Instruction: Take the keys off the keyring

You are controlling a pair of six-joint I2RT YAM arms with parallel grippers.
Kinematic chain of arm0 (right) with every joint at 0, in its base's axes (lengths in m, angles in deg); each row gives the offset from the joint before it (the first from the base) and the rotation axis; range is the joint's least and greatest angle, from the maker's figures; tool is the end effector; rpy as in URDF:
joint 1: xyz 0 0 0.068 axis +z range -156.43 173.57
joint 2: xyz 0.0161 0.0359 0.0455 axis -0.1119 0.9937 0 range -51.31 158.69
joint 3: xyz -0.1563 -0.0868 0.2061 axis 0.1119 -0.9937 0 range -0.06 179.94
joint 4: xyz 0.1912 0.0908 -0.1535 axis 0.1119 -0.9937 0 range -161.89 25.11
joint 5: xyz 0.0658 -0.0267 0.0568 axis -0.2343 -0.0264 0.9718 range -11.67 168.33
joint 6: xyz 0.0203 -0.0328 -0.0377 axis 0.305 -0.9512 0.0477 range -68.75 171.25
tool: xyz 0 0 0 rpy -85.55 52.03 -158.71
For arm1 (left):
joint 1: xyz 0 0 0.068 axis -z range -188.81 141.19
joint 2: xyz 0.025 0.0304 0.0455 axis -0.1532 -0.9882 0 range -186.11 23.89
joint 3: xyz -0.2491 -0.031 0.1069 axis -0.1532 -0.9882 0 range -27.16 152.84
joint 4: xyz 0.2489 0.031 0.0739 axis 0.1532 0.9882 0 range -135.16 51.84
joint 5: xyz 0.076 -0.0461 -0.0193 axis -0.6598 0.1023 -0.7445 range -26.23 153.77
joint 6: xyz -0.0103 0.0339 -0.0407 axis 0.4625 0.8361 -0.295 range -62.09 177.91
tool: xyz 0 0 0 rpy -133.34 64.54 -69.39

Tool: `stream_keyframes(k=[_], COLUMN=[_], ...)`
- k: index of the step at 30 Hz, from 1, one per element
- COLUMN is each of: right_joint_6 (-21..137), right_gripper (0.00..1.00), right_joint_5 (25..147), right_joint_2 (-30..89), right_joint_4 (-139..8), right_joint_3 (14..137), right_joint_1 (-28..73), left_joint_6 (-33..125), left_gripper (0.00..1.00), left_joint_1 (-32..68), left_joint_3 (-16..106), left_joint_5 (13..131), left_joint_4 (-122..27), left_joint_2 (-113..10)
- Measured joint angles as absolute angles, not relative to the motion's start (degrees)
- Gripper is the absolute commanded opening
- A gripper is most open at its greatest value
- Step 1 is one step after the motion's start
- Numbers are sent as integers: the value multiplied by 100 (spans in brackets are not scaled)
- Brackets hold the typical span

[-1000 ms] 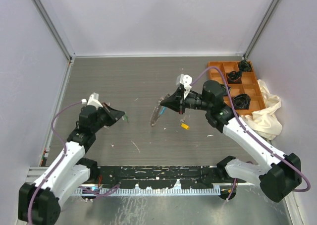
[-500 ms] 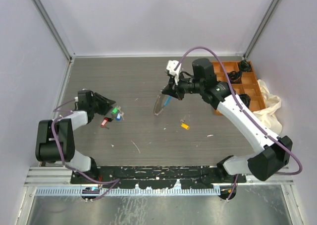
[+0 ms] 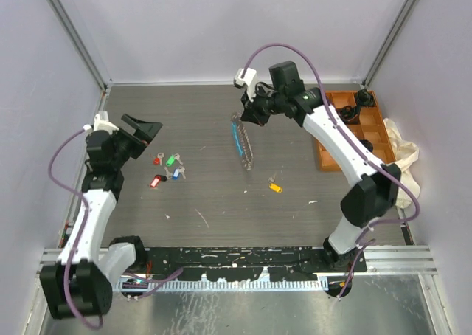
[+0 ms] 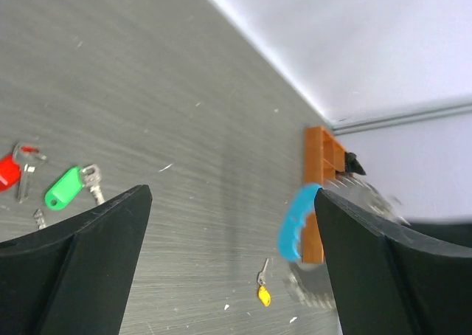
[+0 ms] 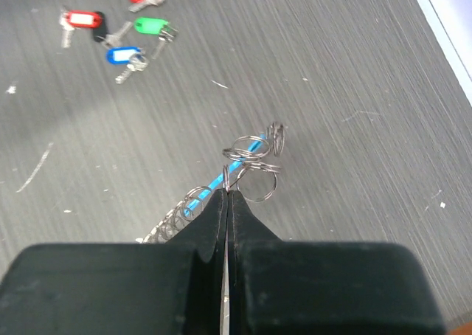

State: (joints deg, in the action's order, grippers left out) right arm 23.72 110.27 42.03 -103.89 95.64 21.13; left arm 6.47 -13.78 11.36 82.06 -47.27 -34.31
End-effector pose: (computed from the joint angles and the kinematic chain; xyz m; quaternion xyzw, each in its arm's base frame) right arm 0.3117 0.1839 0.3849 -0.5068 0.7045 0.2460 0.4316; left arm 0.2347 0.0091 0.2793 -0.2937 0.7463 -0.3480 0.4854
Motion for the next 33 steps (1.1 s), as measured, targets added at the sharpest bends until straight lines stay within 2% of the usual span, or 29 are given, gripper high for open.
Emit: stream_keyframes(k=[5, 10, 20, 33], right_joint_6=[2320, 2534, 2742, 2720], right_gripper=[1, 1, 1, 3], right_joint_5=[10638, 10568, 10393, 10011], right_joint_2=[5348, 6048, 7364, 8625], right_joint_4=[-10618, -10525, -10129, -9567], right_joint_3=[10369, 10677, 12528, 13457], right_joint_1=[2051, 1979, 2331, 3566], left_joint_6=[1001, 1251, 1629, 2055], left_gripper=[97, 96, 98, 99], left_joint_1=[-1376, -1376, -1376, -1376], left_joint_3=[1215, 1224, 1418, 1646], left_joint_5=[8407, 8844, 9408, 9434], left_joint_4=[-4200, -3481, -2547, -1262], left_joint_2=[-2209, -1527, -1262, -832])
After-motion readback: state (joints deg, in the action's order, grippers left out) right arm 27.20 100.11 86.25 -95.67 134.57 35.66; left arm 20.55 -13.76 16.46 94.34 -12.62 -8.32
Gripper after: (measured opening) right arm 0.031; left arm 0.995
